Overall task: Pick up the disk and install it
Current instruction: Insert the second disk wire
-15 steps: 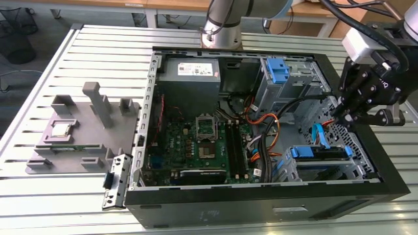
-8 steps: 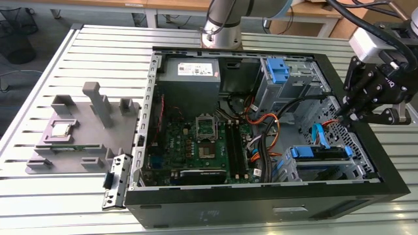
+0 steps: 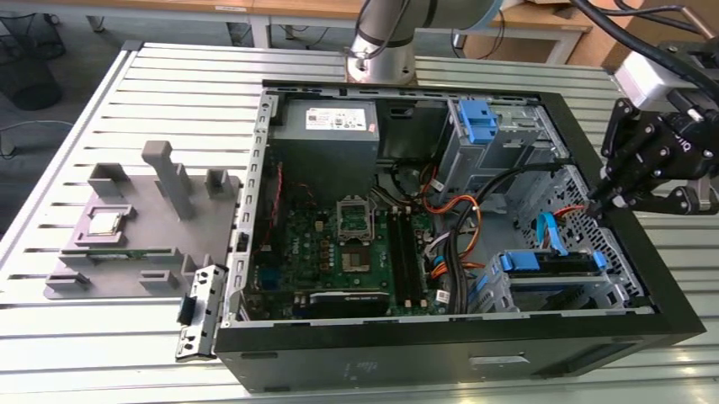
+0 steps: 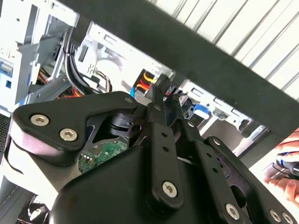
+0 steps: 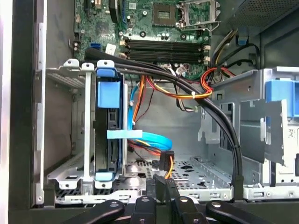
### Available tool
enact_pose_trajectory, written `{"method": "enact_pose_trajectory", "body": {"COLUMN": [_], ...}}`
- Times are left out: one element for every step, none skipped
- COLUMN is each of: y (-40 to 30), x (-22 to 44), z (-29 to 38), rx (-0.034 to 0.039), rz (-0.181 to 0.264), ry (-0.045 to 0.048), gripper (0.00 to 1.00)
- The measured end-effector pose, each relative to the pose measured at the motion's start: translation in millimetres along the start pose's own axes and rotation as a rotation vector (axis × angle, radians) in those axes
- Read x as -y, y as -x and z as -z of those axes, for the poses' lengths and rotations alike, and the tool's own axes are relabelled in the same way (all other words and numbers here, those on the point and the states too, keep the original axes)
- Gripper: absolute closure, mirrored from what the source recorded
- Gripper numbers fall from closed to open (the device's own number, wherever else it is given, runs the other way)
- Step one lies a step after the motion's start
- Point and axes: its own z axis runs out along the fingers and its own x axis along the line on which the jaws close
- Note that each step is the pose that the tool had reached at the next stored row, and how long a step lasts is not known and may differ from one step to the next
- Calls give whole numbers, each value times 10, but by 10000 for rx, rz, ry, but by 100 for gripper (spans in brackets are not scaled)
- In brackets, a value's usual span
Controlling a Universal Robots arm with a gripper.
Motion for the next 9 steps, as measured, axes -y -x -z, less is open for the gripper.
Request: {"method": "enact_pose_trajectory", "body": {"y": [1,2,1,0,-2,-3,-4,-4,-5], "x": [17,26,30,30,31,31,32,32,32], "z": [-6,-12,-22,-34,-49,-63,-73,-82,-91], "rx": [-1,-1,-4,-4,-4,-4,-4,-4,-4], "rz": [0,0,1,-1,-1,-2,-1,0,0], "ry": [0,1,1,0,0,1,0,0,0], "gripper": [77,77,77,77,77,77,77,77,77]}}
